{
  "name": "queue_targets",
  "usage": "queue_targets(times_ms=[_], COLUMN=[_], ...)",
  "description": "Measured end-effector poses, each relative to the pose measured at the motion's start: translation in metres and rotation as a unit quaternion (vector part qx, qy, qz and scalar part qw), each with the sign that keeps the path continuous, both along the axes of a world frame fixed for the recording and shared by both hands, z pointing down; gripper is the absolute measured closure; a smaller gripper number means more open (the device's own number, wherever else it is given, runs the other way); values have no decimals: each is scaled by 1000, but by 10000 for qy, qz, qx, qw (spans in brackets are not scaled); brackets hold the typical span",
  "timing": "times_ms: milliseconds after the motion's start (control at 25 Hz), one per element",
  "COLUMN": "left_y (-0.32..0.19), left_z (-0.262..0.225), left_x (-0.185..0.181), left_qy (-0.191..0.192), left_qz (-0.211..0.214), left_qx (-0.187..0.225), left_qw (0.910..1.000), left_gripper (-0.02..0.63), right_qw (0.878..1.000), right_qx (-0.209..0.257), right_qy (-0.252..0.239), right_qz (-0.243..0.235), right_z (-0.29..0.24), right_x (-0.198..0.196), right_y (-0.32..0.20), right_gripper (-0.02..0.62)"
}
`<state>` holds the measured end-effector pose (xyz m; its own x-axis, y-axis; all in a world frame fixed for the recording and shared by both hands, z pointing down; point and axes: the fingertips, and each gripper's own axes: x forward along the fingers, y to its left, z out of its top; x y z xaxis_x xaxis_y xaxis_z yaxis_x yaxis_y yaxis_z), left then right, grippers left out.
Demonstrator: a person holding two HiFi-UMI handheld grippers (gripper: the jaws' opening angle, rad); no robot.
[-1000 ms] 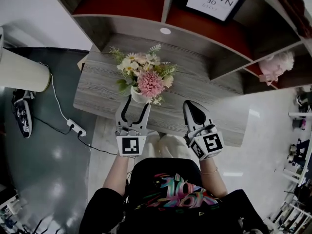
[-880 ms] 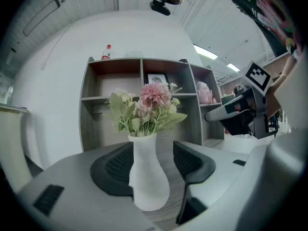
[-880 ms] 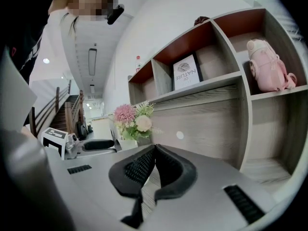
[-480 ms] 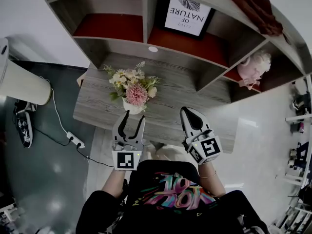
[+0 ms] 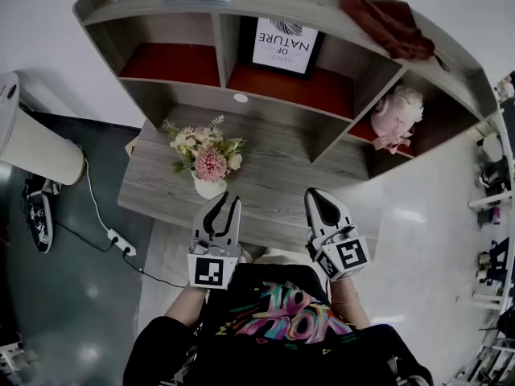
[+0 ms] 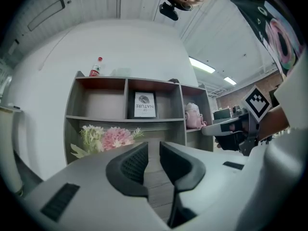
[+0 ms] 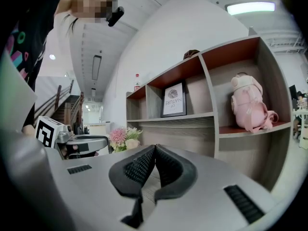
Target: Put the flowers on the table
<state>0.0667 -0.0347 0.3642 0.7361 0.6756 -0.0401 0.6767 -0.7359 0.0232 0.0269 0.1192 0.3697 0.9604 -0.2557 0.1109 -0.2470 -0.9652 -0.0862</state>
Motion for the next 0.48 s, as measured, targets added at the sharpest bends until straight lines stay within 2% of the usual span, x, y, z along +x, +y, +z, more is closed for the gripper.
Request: queue_targets(times_ms=[200, 480], left_y=[14, 24], left_z=[-2, 8], left_x=[-4, -6], left_qy=[-16, -184], left_qz=[203, 446], left_qx=[92, 363], left_qw=[9998, 9982], left_gripper=[561, 580], right_qw=[9995, 9980], right_qx=[3, -28], right_qy=[40, 80], right_qz=[299, 632], right_z=[-5, -6], right_x=[-17, -36], right_y=[23, 46], right_gripper=[578, 578])
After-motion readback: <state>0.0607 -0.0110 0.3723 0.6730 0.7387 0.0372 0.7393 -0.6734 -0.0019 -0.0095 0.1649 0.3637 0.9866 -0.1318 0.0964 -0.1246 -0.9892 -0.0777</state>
